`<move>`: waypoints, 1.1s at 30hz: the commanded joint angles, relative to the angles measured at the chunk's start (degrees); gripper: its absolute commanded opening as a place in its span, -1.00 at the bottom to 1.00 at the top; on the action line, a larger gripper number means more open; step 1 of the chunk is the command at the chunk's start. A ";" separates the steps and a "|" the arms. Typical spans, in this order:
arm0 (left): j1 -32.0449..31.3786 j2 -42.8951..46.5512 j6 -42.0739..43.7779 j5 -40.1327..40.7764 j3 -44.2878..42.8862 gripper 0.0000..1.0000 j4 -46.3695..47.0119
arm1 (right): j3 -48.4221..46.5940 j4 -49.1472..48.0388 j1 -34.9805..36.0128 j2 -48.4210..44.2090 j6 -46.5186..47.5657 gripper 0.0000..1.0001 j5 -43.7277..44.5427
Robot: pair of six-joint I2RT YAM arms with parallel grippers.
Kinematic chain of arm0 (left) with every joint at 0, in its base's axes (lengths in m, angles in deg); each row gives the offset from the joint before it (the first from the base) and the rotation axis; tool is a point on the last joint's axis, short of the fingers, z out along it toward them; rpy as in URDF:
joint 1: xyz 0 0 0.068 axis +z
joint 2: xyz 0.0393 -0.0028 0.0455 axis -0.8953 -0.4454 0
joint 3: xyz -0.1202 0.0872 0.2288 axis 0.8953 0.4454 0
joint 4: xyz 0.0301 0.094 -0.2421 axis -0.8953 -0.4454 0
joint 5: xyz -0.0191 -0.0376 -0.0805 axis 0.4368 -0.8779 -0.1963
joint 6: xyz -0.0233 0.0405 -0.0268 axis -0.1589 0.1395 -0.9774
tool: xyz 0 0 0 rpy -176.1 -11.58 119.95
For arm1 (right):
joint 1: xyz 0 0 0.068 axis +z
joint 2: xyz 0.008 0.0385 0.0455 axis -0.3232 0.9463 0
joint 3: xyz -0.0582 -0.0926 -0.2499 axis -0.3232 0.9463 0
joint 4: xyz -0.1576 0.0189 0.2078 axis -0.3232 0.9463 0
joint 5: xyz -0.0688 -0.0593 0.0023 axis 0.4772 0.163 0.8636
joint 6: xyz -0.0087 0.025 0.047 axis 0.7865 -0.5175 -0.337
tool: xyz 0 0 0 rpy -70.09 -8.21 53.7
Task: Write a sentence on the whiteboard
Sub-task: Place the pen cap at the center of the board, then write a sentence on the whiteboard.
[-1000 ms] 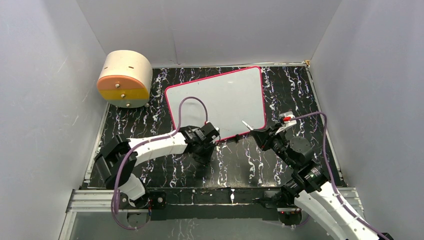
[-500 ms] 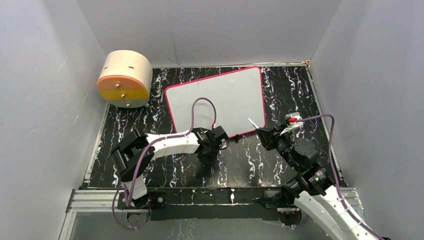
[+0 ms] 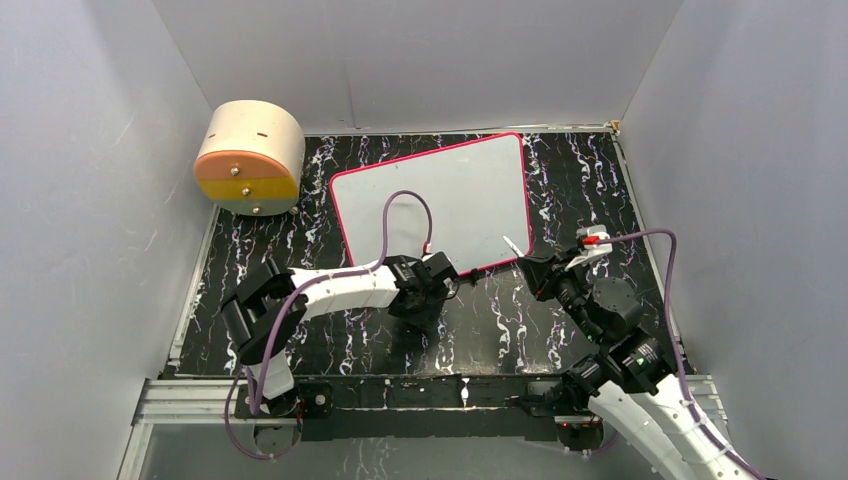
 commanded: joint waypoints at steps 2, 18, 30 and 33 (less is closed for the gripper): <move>-0.29 8.44 -0.57 5.78 -2.44 0.27 -1.24 | -5.18 1.26 0.16 -0.61 1.80 -1.00 2.84; 5.89 23.72 10.97 14.33 -8.43 0.69 0.03 | -13.84 2.51 0.14 7.18 6.35 -1.00 2.64; 23.11 30.23 18.03 2.07 -13.84 0.69 4.26 | -22.43 2.29 0.14 18.43 12.28 -1.00 -1.82; 29.72 32.00 19.01 -4.09 -13.06 0.69 6.67 | -23.34 1.96 0.14 20.69 12.99 -1.00 -3.39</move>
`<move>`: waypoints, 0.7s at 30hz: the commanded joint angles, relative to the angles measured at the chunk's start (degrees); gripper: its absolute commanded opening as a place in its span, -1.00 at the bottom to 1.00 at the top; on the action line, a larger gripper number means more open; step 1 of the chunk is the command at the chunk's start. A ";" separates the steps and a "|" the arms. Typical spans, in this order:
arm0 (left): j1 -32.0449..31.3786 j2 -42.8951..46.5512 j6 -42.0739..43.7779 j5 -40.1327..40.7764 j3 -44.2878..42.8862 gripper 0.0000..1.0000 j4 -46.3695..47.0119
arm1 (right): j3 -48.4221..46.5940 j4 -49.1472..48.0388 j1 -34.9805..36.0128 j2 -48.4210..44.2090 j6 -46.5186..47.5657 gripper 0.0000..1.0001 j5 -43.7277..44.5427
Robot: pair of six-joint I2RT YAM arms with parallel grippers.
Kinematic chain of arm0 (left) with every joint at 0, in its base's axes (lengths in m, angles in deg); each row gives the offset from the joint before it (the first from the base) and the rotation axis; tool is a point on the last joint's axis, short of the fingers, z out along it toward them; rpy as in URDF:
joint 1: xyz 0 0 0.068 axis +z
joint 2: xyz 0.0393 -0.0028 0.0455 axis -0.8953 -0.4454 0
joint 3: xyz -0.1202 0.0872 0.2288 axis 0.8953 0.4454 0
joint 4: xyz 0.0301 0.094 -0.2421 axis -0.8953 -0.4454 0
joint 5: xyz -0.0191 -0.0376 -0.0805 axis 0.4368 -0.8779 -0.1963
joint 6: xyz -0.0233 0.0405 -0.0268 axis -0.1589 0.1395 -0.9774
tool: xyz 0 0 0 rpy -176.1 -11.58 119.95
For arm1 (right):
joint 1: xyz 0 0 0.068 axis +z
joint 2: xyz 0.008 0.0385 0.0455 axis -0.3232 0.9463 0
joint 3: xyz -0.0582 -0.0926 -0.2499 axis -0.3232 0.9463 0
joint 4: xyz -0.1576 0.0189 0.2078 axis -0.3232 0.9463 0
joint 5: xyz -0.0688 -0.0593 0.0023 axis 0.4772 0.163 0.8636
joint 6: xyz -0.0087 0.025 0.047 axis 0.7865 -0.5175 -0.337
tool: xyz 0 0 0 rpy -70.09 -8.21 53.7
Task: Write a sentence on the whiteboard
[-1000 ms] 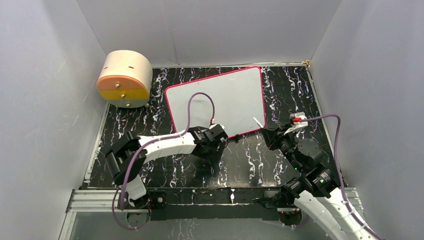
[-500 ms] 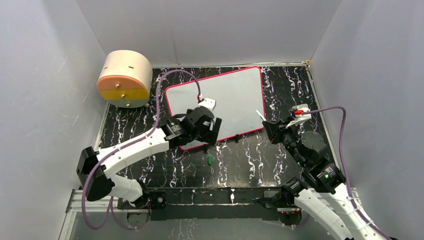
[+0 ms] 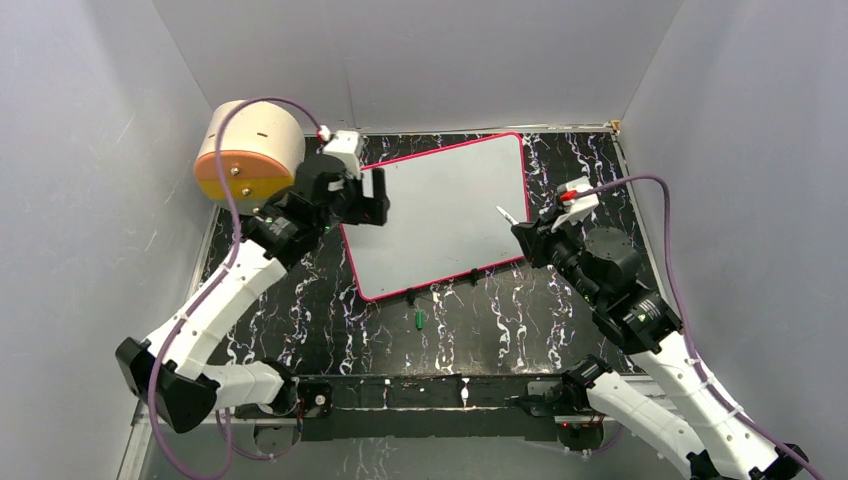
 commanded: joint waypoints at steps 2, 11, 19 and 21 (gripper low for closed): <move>10.83 4.49 3.07 -11.88 -0.58 0.69 4.94 | -4.12 -2.73 0.19 3.40 2.65 -1.00 -3.50; 30.84 3.32 -2.15 -38.67 3.38 0.63 15.11 | -7.05 -2.21 0.14 8.47 4.08 -1.00 -8.81; 41.75 -4.07 -11.06 -62.82 7.77 0.62 30.31 | -7.74 -5.37 0.23 10.63 4.26 -1.00 -12.08; 41.93 -5.11 -11.22 -65.65 8.34 0.64 32.06 | -8.04 -5.87 0.22 11.40 4.24 -1.00 -12.60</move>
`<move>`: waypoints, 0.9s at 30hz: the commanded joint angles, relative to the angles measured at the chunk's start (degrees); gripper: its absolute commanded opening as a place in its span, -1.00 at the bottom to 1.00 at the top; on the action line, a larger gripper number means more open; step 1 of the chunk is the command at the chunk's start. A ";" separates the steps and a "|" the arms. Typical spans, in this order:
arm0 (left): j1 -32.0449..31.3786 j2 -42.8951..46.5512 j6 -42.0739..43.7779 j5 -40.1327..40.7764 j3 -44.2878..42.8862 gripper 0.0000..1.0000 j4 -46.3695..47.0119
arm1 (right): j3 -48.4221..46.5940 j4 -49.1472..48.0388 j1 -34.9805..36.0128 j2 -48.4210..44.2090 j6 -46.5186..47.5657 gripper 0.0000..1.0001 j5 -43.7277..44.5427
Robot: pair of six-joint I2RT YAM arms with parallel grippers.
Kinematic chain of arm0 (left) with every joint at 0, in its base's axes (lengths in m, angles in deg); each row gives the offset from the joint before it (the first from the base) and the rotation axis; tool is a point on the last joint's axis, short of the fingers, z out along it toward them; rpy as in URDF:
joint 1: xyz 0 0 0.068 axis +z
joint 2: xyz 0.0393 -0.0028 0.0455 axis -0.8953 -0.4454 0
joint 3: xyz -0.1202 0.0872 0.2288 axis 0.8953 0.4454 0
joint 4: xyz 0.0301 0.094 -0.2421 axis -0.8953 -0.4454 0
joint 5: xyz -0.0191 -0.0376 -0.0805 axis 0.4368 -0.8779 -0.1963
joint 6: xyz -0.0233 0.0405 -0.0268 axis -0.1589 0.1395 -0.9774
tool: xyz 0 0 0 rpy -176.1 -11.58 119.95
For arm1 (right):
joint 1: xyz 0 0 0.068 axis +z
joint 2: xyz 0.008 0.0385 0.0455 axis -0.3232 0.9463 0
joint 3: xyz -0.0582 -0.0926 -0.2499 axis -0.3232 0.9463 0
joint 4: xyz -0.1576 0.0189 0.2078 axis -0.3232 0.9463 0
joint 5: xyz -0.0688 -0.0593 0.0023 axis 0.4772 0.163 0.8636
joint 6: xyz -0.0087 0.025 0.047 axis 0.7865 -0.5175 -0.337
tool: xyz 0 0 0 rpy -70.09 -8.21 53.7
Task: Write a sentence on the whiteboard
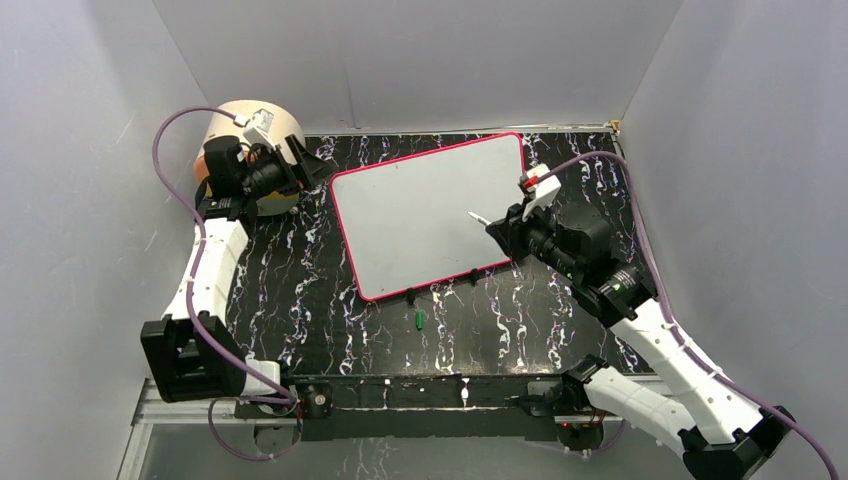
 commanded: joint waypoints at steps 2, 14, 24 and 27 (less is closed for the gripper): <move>1.17 -1.28 -3.10 -15.83 1.38 0.66 9.83 | -3.74 -6.35 0.25 1.28 0.99 -1.00 -2.80; 1.00 -8.33 -2.00 -23.05 2.55 0.56 14.59 | -2.20 -11.35 1.44 4.31 -0.99 -1.00 -4.50; 0.32 -12.36 -6.23 -28.16 4.55 -0.07 22.56 | -2.58 -13.72 5.98 6.97 -0.29 -1.00 -1.22; -0.26 -13.12 -6.08 -28.86 4.86 -0.29 22.77 | -3.10 -13.90 7.71 7.89 0.01 -1.00 -0.16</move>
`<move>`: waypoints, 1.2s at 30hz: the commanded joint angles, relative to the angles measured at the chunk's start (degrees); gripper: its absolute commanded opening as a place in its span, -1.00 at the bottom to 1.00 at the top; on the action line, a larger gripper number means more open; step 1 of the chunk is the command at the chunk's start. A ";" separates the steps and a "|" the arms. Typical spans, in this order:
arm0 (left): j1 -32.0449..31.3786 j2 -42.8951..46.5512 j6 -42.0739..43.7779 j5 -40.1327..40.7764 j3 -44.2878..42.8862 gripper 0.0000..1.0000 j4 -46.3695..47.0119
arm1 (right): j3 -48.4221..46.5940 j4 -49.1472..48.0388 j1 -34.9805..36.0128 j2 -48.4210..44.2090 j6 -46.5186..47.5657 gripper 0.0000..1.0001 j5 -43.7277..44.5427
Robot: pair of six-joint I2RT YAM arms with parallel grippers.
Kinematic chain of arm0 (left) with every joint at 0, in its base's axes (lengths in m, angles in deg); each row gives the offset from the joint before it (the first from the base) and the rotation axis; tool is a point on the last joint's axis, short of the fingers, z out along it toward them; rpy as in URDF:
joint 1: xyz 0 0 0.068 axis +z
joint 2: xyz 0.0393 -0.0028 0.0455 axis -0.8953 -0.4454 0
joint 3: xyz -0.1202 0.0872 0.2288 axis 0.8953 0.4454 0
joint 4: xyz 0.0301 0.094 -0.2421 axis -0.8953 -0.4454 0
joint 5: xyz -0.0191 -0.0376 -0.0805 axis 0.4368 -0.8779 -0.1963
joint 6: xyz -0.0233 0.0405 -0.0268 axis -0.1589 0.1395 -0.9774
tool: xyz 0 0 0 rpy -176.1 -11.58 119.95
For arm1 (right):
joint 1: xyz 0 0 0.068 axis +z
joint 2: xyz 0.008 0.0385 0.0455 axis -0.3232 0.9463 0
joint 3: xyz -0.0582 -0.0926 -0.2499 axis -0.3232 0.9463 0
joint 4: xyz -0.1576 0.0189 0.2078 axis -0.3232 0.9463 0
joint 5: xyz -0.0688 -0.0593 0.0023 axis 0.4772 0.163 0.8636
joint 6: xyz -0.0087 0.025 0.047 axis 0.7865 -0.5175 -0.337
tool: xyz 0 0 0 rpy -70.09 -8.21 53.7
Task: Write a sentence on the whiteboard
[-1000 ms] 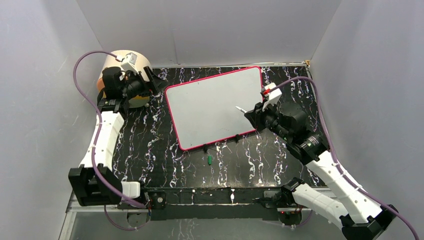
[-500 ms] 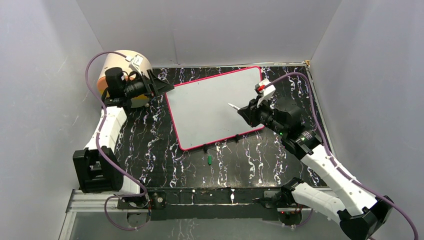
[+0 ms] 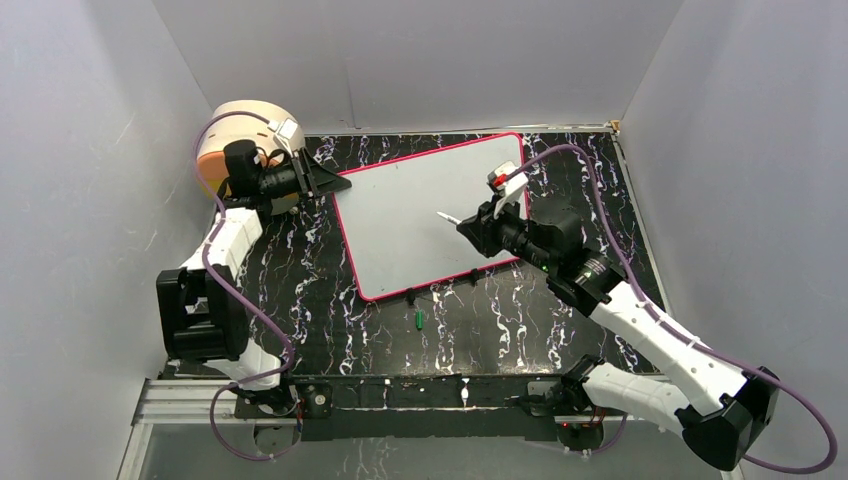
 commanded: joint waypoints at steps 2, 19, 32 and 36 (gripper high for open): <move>-1.07 -0.07 -0.05 -3.82 1.06 -0.37 3.36 | -2.69 -4.73 3.31 0.86 0.77 -1.00 4.32; -1.72 7.51 9.88 -2.77 8.97 -1.00 2.81 | -7.52 -6.97 24.77 10.14 8.71 -1.00 31.19; -2.01 8.42 17.84 -3.08 8.84 -1.00 -2.28 | -17.26 -8.72 31.96 22.71 11.82 -1.00 43.26; -2.01 8.95 18.53 -2.77 8.78 -1.00 -2.57 | -22.63 -2.85 31.98 27.00 9.39 -1.00 45.27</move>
